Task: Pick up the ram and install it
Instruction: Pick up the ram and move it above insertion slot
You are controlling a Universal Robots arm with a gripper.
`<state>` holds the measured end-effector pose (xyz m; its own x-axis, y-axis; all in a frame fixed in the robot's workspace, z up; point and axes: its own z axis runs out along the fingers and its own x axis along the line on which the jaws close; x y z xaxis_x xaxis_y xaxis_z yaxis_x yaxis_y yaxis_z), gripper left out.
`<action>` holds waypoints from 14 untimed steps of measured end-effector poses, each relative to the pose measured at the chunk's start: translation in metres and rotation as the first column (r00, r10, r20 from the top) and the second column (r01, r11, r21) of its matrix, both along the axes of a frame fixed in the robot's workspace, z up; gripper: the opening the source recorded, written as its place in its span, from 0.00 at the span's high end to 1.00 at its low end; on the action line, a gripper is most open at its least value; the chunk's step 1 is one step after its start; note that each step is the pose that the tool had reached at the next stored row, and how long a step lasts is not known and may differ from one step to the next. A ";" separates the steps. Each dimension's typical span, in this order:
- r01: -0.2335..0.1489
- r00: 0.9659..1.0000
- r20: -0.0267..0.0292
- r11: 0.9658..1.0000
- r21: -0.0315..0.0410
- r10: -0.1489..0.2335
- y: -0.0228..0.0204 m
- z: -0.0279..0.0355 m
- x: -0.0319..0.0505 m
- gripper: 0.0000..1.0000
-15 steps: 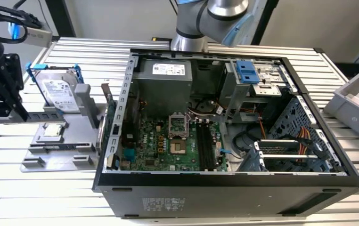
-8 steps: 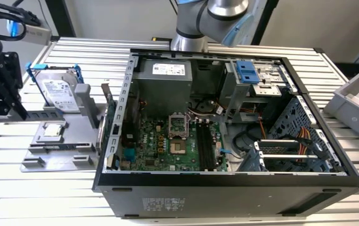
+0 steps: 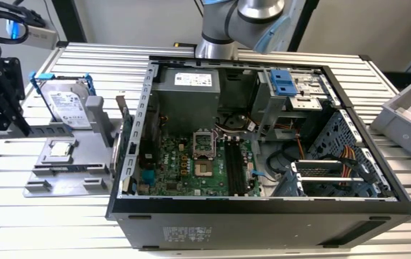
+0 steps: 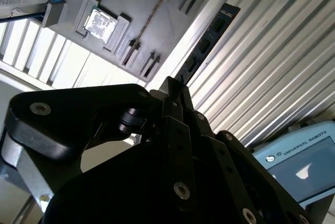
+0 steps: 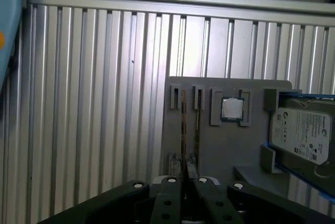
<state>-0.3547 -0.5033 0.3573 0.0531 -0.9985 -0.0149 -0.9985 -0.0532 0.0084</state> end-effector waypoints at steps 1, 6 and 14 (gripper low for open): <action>0.000 1.000 0.000 1.000 0.000 0.000 0.0000 0.0004 0.0000 1.00; 0.000 1.000 0.000 1.000 0.000 0.000 0.0000 0.0025 0.0000 1.00; 0.000 1.000 0.000 1.000 0.000 0.000 0.0000 0.0046 0.0000 1.00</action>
